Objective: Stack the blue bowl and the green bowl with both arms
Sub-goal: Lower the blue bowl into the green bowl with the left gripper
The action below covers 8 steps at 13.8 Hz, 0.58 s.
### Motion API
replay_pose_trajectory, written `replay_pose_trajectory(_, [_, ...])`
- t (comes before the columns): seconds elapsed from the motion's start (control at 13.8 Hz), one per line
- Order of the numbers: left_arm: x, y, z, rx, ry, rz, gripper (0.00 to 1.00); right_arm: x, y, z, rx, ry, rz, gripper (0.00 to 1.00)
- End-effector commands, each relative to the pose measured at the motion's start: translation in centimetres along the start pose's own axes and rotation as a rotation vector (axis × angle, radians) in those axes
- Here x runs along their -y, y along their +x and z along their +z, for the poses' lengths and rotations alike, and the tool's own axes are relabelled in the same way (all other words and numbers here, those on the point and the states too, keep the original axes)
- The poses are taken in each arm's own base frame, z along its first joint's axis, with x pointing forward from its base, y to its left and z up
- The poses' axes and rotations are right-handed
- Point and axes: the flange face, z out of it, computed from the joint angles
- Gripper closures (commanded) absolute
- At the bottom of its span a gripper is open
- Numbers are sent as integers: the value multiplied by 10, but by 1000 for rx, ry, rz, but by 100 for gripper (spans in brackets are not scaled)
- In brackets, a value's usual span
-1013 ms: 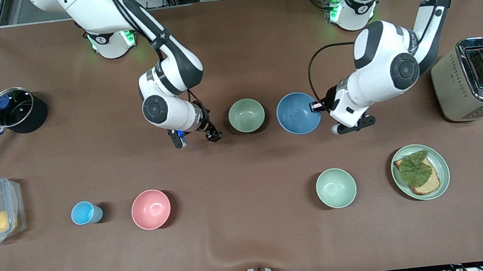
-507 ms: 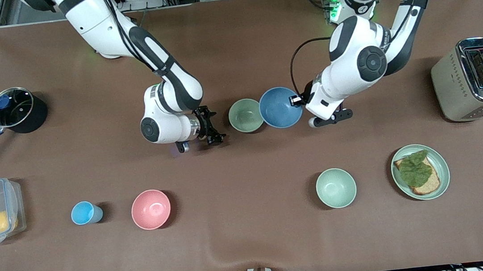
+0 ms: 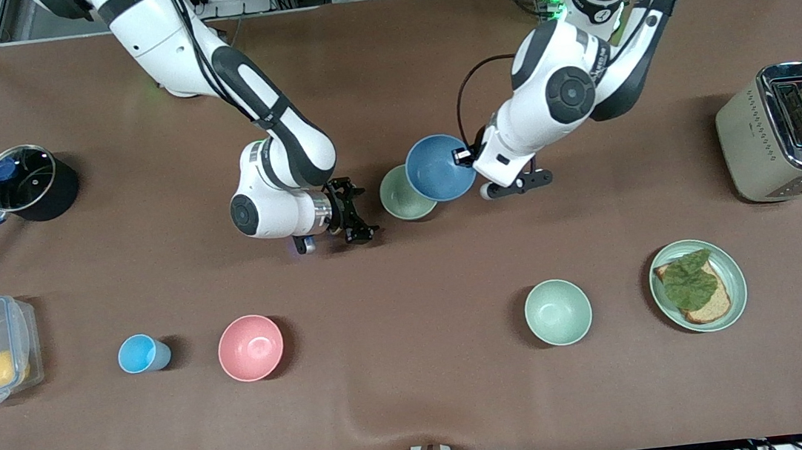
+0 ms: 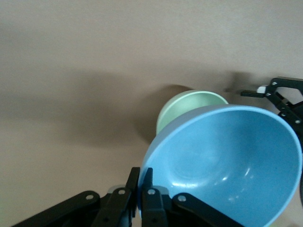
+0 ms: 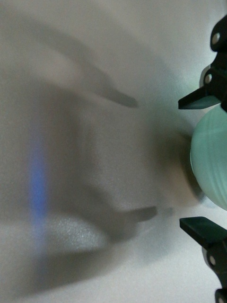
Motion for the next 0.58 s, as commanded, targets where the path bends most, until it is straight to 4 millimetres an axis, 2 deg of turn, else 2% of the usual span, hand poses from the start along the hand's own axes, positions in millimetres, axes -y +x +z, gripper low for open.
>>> replay_pose_trajectory(0.0, [-17,-10,14,-35,-10,-22,100,1,0,7,51,25,7,0])
replay_pose_trajectory(0.29, [-26,-16,47,-9,6,-2,100,-3,0,14,93,32,-41,0])
replay_pose_trajectory(0.51, [-26,-8,64,-17,32,7,100,-3,0,15,93,31,-40,0])
